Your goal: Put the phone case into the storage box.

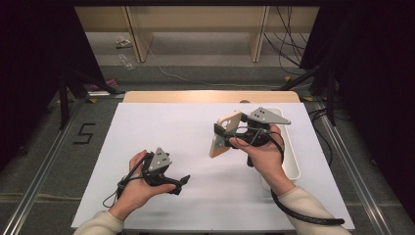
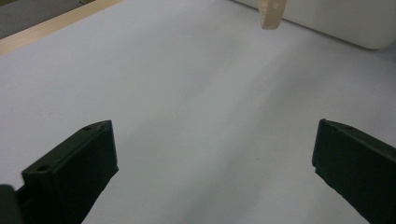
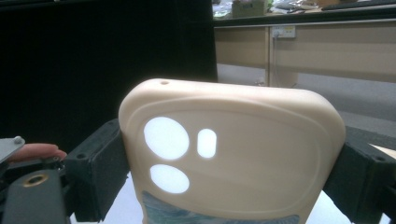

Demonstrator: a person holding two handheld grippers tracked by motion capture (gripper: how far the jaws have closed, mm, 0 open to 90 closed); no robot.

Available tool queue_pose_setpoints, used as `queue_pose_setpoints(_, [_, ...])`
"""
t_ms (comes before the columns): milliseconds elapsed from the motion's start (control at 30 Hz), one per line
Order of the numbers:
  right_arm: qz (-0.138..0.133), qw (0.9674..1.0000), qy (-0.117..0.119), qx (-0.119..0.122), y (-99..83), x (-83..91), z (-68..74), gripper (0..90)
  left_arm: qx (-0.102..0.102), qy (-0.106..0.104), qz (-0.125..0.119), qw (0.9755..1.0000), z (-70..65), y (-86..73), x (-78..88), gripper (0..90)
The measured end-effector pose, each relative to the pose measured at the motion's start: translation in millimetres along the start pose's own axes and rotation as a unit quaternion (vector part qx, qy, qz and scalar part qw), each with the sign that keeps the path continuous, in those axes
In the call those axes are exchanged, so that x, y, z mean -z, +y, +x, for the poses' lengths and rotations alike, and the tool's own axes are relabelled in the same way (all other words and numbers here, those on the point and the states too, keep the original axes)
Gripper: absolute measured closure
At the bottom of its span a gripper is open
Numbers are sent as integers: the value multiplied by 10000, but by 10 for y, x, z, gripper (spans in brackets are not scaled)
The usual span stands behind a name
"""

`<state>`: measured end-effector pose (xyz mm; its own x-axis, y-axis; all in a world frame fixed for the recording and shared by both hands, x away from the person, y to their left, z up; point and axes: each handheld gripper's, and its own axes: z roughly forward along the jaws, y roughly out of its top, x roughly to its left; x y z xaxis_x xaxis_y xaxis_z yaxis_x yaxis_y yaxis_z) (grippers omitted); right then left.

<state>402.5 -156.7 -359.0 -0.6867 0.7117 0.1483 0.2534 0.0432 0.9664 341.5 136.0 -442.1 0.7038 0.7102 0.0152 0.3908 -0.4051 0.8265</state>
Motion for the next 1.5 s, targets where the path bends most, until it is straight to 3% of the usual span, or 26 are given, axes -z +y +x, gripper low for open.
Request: queue_pose_setpoints(1500, [-357, 9976, -536, -237, 174, 228, -391, 126, 23, 111, 23, 9999, 76, -59, 56, 0])
